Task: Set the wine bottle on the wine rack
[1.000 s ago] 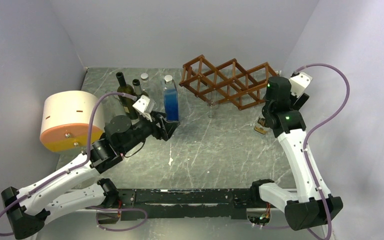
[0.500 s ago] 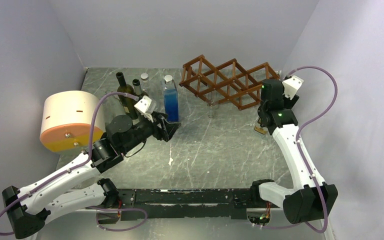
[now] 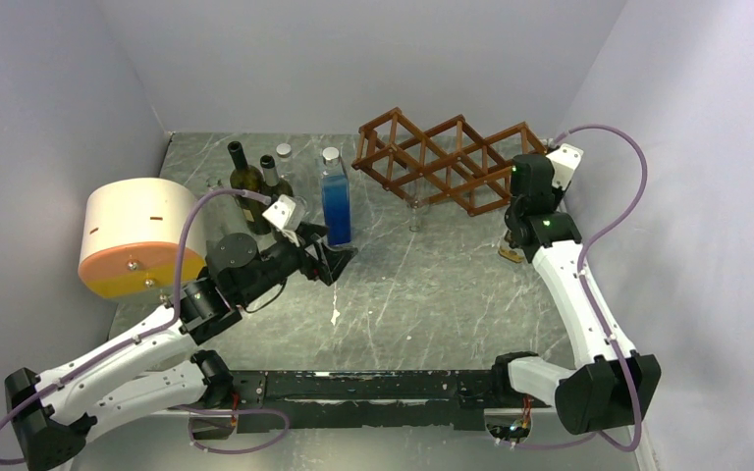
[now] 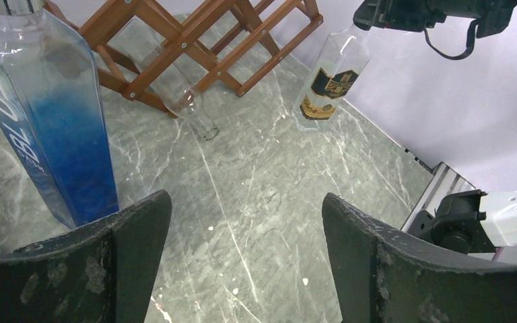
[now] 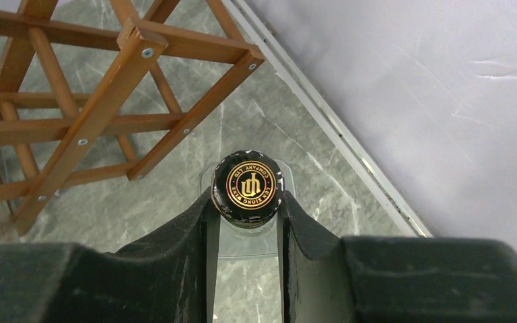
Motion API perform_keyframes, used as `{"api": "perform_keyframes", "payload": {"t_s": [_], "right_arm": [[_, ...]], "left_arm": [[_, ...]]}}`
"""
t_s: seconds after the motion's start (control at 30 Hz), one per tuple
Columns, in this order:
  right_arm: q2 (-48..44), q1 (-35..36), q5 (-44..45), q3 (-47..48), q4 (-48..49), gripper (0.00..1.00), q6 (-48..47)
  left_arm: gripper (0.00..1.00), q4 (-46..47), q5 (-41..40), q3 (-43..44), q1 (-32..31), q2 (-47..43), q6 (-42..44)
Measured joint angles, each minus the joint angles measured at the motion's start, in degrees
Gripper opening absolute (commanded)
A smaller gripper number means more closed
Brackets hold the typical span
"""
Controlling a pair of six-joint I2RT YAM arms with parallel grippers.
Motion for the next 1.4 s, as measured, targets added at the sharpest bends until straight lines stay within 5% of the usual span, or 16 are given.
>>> {"api": "perform_keyframes", "payload": {"t_s": [0.13, 0.67, 1.03, 1.4], "right_arm": [[-1.20, 0.66, -2.75, 0.09, -1.27, 0.05, -1.75], [-10.12, 5.44, -35.80, 4.63, -12.72, 0.02, -9.90], [-14.99, 7.58, -67.84, 2.80, -10.88, 0.00, -12.85], [-10.12, 17.22, -65.51, 0.02, -2.03, 0.00, -6.34]], "left_arm": [[1.00, 0.42, 0.90, -0.83, 0.02, -0.22, 0.26], [0.99, 11.74, 23.85, -2.60, 0.00, 10.95, 6.16], [1.00, 13.03, 19.63, -2.25, -0.11, 13.75, 4.76], [0.97, 16.76, 10.82, -6.45, -4.35, 16.48, 4.20]]}}
